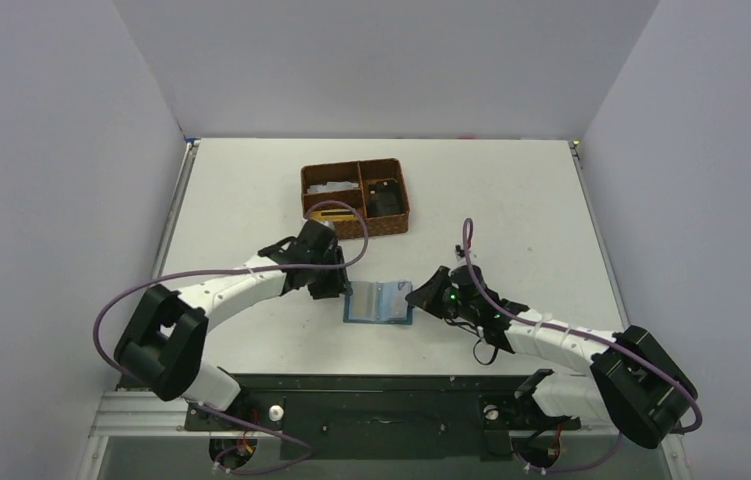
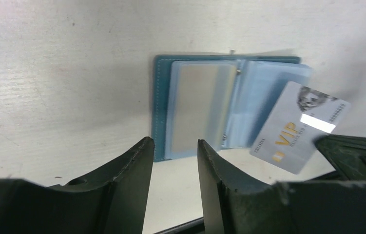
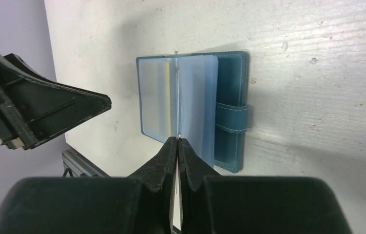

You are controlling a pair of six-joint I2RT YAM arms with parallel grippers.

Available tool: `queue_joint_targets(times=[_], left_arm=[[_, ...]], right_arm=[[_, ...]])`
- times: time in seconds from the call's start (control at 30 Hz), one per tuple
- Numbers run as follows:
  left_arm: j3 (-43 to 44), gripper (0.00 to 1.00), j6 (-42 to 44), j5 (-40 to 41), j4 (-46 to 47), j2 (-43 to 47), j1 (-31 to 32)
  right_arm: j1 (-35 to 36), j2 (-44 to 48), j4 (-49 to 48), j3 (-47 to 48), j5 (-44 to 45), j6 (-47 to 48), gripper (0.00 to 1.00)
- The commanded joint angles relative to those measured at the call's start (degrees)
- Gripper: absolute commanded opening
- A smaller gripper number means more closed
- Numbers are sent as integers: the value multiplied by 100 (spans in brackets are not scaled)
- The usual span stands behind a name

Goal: Take the credit cards out of the card holder
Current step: Remove the credit card from the card holder, then place the credit card in the storage box.

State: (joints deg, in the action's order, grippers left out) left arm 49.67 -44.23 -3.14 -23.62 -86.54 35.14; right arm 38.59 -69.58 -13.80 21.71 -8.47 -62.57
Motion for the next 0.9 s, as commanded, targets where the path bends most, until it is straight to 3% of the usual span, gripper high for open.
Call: queue_joint_targets(times=[0.0, 0.53, 0.87], left_arm=[[363, 38, 185, -188, -159, 634, -51], [-454, 48, -508, -2797, 1885, 1644, -536], [-776, 50, -1085, -3617, 3012, 1747, -639]], right_arm=[[-34, 279, -4, 314, -113, -29, 0], [-31, 941, 113, 992, -746, -472, 0], [-26, 934, -550, 1084, -1201, -942, 0]])
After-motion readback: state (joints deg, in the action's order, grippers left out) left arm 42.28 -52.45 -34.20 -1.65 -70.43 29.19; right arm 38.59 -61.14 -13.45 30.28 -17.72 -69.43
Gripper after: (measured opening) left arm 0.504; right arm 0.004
